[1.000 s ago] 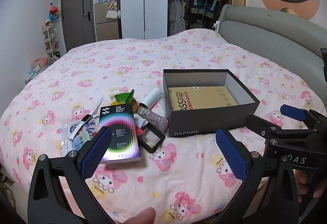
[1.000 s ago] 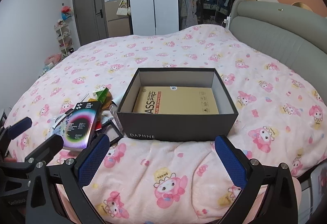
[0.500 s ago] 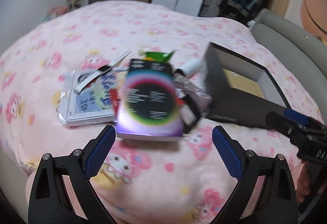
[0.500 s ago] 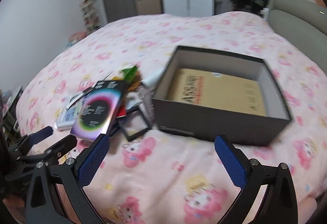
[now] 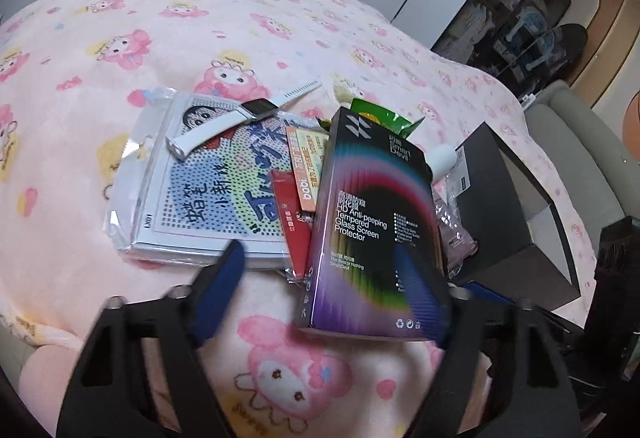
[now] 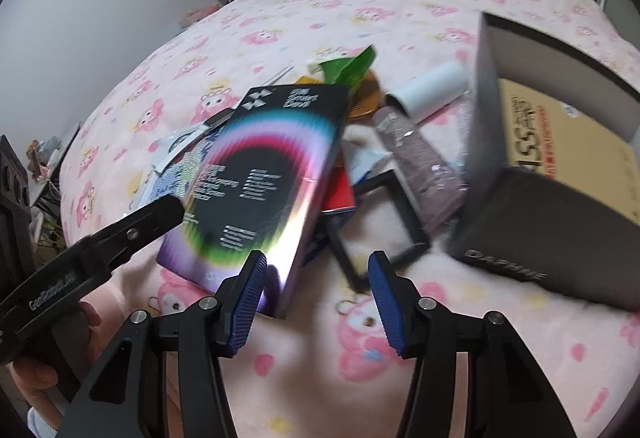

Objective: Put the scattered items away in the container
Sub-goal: 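Reach the left gripper to the Smart Devil box and grasp it, then lift the Smart Devil box and carry it over the black DAPHNE box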

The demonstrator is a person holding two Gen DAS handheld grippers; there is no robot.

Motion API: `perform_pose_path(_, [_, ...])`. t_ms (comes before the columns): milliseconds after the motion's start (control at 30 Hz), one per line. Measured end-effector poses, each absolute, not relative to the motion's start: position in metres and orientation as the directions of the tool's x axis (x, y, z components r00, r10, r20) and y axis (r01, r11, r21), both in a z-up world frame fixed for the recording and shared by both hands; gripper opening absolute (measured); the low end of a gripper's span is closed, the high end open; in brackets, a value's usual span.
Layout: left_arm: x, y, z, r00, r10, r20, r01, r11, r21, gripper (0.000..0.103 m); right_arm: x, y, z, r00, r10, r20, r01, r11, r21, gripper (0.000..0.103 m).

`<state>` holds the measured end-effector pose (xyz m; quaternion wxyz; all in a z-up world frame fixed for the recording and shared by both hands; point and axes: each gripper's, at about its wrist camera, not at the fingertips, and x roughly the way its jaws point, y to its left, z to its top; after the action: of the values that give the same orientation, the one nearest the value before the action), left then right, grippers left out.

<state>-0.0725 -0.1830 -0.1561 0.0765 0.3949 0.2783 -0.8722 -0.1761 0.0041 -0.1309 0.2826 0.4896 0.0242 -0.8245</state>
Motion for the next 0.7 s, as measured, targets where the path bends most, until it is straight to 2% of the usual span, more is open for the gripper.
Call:
perform_pose_path(33, [-0.075, -0.182, -0.159, -0.666, 0.103, -0.739, 0.348, -0.834, -0.429, 0.059, -0.178, 0.001, -0.133, -0.351, -0.451, -0.821, 0.492, -0.835, 0.249, 0.049])
perform_pose_path(167, [-0.078, -0.177, -0.162, -0.65, 0.132, -0.748, 0.331, -0.837, -0.436, 0.056, -0.18, -0.006, -0.138, -0.341, -0.462, -0.819, 0.49, -0.83, 0.265, 0.046])
perform_pose_path(333, [-0.078, -0.178, -0.164, -0.647, 0.16, -0.746, 0.319, -0.832, -0.455, 0.056, -0.177, -0.01, -0.137, -0.324, -0.486, -0.811, 0.507, -0.814, 0.285, 0.027])
perform_pose_path(500, [-0.074, -0.171, -0.159, -0.653, 0.148, -0.743, 0.29, -0.858, -0.425, 0.053, -0.17, -0.005, -0.136, -0.304, -0.507, -0.807, 0.505, -0.804, 0.315, 0.022])
perform_pose_path(700, [-0.064, -0.149, -0.159, -0.624, 0.307, -0.719, 0.149, -0.856, -0.495, 0.051, -0.156, 0.024, -0.13, -0.325, -0.468, -0.822, 0.449, -0.841, 0.301, 0.022])
